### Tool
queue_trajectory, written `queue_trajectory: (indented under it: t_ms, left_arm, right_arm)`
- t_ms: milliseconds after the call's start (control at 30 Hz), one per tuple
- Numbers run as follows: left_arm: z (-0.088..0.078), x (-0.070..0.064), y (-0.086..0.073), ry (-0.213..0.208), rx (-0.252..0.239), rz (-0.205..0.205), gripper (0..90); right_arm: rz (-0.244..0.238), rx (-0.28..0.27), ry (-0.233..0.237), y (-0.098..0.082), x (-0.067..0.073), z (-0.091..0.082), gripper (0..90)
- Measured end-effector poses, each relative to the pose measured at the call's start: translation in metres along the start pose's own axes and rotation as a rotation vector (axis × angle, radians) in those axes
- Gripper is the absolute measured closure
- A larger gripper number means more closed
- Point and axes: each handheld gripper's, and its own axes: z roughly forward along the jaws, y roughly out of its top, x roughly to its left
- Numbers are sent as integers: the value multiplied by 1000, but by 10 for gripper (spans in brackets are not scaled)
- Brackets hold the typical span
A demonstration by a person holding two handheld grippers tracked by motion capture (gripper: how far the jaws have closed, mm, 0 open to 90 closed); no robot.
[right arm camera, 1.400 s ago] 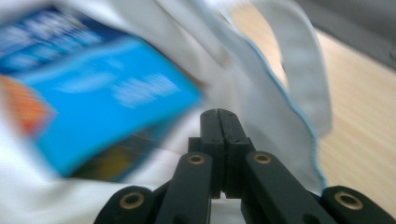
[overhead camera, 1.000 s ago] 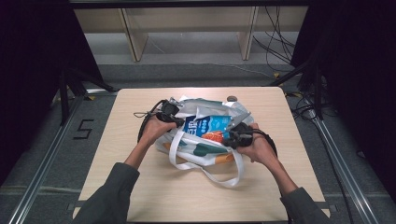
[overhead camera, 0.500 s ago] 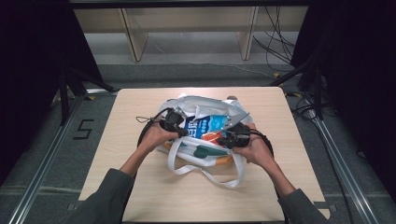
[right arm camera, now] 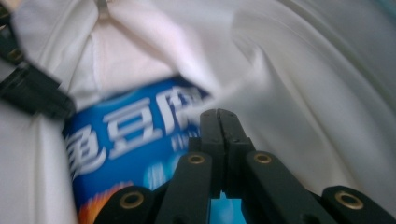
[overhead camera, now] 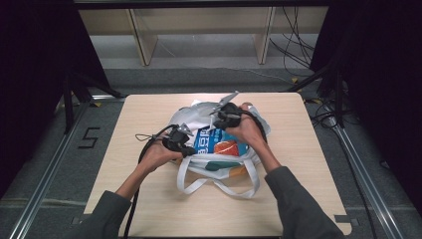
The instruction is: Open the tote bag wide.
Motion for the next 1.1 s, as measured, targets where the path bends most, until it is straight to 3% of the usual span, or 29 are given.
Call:
queue_trajectory:
  t_ms: [67, 200, 267, 300, 367, 500, 567, 667, 733, 767, 800, 833, 867, 900, 933, 967, 1000, 1067, 1100]
  left_arm:
    - [0, 0, -2, -5, -10, -8, 875]
    - [0, -1, -5, -12, -18, -11, 892]
    - [1, -1, -5, -11, -24, -16, 893]
    - [1, -1, -5, -12, -23, -18, 893]
    - [0, -2, -6, -12, -15, -9, 894]
    - [-3, -1, -8, -12, -24, -31, 894]
    - [-6, 3, -4, 13, -29, -33, 850]
    - [-6, 10, 5, 49, -70, -76, 825]
    - [-1, 18, 14, 72, -51, -78, 824]
    - [2, 21, 19, 60, -42, -97, 832]
    - [4, 24, 22, 58, -47, -108, 831]
    - [6, 27, 26, 66, -53, -123, 836]
    - [6, 29, 28, 85, -36, -111, 828]
    - [6, 32, 30, 105, -11, -110, 805]
    - [7, 34, 31, 185, 39, -79, 827]
    - [8, 36, 30, 277, 119, -21, 835]
    - [8, 41, 27, 291, 140, -11, 839]
    - [5, 49, 21, 237, 75, -98, 859]
    - [4, 52, 20, 218, 65, -120, 864]
  right_arm:
    - [-17, 32, 3, 11, -1, 19, 900]
    - [12, 65, -55, 21, -11, 46, 900]
    - [33, 80, -80, 24, -14, 54, 900]
    - [7, 81, -113, 26, -17, 59, 900]
    - [26, 107, -145, 29, -19, 67, 900]
    - [23, 162, -186, 36, -22, 79, 900]
    - [18, 175, -197, 38, -22, 81, 900]
    - [25, 146, -186, 38, -22, 68, 900]
    - [72, 100, -166, 38, -22, 53, 900]
    - [77, 43, -142, 36, -25, 41, 900]
    - [83, 22, -133, 35, -25, 32, 900]
    - [74, 15, -125, 33, -26, 21, 900]
    - [52, 22, -119, 31, -27, 12, 900]
    - [67, 19, -112, 28, -23, 3, 900]
    - [55, 16, -120, 23, -22, -3, 900]
    - [56, 41, -112, 18, -20, -10, 900]
    - [54, 60, -109, 11, -18, -15, 900]
    - [47, 72, -103, -3, -16, -23, 900]
    - [24, 66, -96, -9, -16, -26, 900]
